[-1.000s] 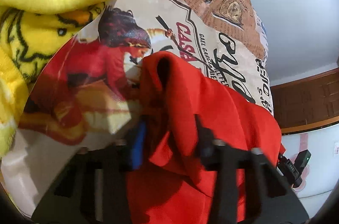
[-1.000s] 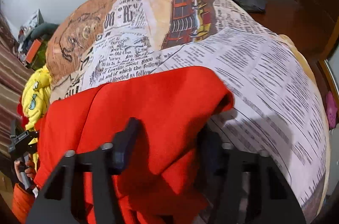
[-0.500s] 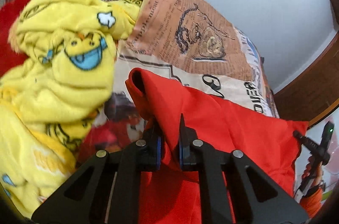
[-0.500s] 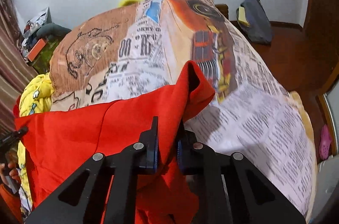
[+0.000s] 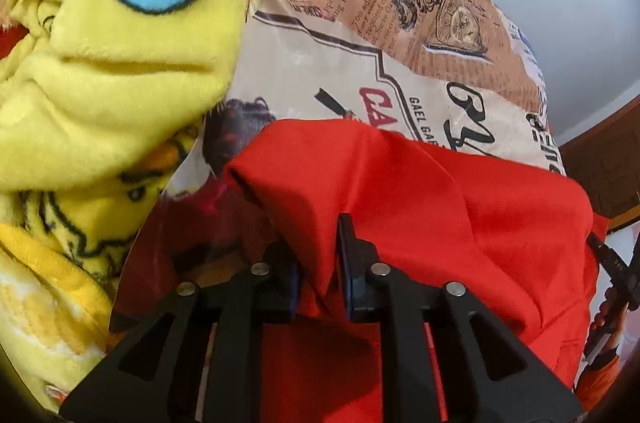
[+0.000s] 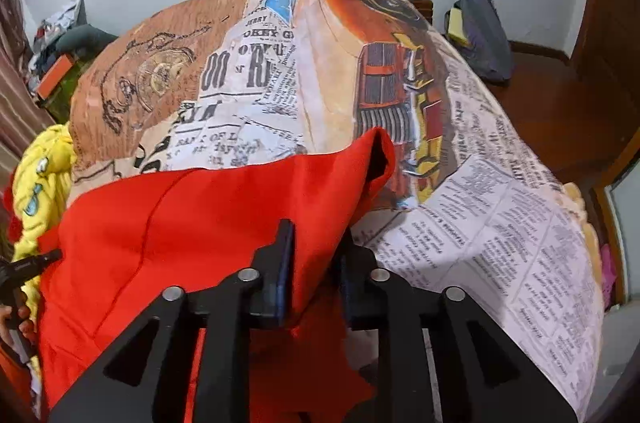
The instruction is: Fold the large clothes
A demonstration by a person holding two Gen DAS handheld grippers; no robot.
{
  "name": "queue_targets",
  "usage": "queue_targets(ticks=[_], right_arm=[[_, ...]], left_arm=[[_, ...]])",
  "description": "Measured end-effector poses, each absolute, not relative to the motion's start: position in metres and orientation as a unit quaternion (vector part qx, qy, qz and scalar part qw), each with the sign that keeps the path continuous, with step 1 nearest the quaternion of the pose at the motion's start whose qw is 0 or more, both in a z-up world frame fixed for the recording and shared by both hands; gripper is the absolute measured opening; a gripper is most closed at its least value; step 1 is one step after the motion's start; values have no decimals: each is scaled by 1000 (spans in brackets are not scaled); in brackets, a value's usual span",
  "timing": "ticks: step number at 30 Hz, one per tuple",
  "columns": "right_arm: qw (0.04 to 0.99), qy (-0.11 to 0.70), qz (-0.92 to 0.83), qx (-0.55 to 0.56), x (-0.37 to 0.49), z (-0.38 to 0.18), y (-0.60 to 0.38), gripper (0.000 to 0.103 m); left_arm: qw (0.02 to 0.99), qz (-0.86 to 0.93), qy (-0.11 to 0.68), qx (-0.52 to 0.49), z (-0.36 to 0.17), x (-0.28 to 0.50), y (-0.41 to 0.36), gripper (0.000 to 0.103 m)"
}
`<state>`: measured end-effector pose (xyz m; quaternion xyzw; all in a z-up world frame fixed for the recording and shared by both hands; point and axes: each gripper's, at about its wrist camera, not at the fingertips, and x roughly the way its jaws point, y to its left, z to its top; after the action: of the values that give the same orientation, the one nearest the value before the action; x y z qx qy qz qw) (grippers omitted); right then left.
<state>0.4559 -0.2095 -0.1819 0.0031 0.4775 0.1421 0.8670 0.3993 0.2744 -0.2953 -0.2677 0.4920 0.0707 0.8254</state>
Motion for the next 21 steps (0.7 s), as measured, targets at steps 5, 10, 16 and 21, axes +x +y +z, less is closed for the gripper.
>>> queue_targets(ticks=[5, 10, 16, 21], right_arm=[[867, 484, 117, -11, 446, -175, -219, 40], [861, 497, 108, -18, 421, -161, -233, 53], [862, 490, 116, -57, 380, -134, -239, 54], [873, 465, 134, -67, 340, -107, -241, 66]], left_arm=[[825, 80, 518, -213, -286, 390, 269, 29], [826, 90, 537, -144, -268, 369, 259, 36], [842, 92, 528, -66, -234, 329, 242, 43], [856, 88, 506, -63, -205, 296, 231, 49]])
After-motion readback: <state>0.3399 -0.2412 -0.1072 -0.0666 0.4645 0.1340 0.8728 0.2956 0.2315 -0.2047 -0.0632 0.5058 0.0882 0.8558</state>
